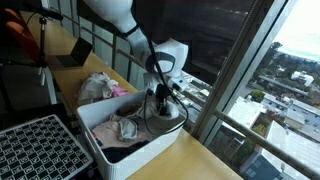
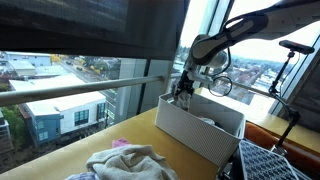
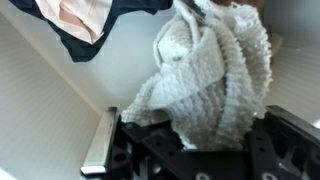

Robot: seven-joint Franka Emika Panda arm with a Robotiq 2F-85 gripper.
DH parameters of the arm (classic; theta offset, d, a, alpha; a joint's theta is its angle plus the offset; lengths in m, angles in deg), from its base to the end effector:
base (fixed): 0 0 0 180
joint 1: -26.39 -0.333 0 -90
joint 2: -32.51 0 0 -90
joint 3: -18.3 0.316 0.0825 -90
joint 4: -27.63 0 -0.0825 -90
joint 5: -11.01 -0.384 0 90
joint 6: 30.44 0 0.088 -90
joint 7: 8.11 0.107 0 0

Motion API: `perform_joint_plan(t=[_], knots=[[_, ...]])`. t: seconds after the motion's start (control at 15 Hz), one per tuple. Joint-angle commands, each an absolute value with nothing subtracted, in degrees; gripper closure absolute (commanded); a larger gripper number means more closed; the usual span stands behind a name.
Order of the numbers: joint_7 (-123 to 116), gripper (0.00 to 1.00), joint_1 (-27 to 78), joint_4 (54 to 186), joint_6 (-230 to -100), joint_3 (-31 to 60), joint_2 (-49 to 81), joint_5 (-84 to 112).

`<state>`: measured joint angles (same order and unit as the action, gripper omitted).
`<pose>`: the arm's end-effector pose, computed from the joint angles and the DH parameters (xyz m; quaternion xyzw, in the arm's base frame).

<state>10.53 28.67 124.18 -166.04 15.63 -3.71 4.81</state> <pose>0.6823 -0.0543 0.2369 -0.9710 0.2363 -0.0221 0.0280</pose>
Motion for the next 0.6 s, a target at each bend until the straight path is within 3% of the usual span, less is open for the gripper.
perform_joint_plan(t=[0.0,0.53], knots=[[12.8,0.99,26.0,130.4,-164.8,14.9,7.6,4.8],[23.2,0.97,15.7,130.3,-164.0,18.3,18.4,12.4]])
